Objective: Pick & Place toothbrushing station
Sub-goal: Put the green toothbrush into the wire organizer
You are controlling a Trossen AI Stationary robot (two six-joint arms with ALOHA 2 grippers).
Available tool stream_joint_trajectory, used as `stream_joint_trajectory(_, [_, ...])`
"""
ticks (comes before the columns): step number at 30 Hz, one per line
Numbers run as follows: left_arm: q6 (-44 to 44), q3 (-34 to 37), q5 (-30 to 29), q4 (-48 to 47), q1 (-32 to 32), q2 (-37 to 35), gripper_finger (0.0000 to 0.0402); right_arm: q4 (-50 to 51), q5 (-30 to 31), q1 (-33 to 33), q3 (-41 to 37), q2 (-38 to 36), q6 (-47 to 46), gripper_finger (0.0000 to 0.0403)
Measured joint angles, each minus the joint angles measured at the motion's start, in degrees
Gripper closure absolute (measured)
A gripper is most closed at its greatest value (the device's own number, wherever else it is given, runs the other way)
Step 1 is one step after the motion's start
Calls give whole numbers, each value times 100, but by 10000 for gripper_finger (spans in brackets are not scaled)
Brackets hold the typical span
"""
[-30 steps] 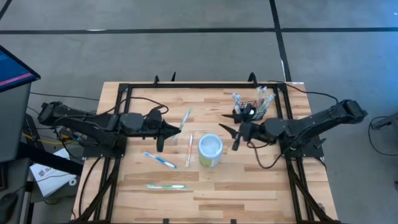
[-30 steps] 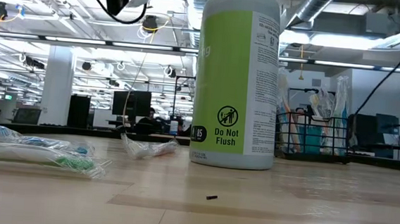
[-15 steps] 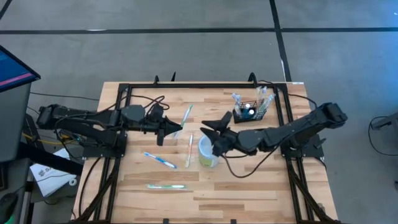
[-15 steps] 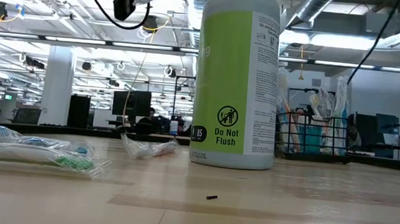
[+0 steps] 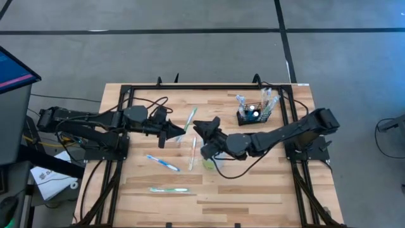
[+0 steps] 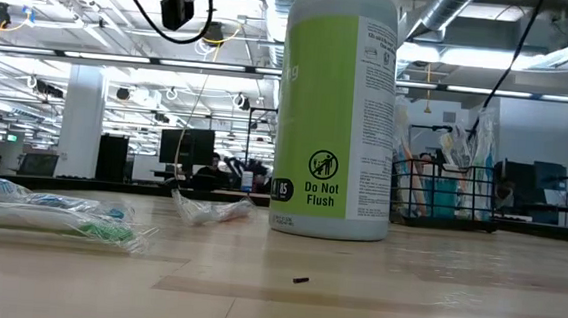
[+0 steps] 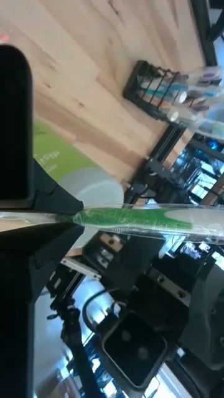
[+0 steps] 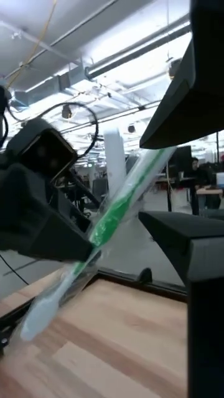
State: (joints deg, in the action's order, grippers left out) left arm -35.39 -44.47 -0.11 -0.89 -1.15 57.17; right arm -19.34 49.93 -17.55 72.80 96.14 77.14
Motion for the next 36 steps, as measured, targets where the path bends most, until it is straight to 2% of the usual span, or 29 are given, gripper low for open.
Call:
stream_joint_trajectory(5, [-96,0,59,0,0,0,391,-35,69,47,236,262,139,236])
stream_joint_trajectory(17, [-411,0,268,90,0,0,391,-41,116,60,274,260,1041,243])
stream_joint_trajectory(25, [-673,0,386,144,1,0,386,-261,89,124,272,260,1251,245])
stream_joint_trajectory(36, [-864,2,607,284,26,0,384,-248,-270,161,266,260,1501,246])
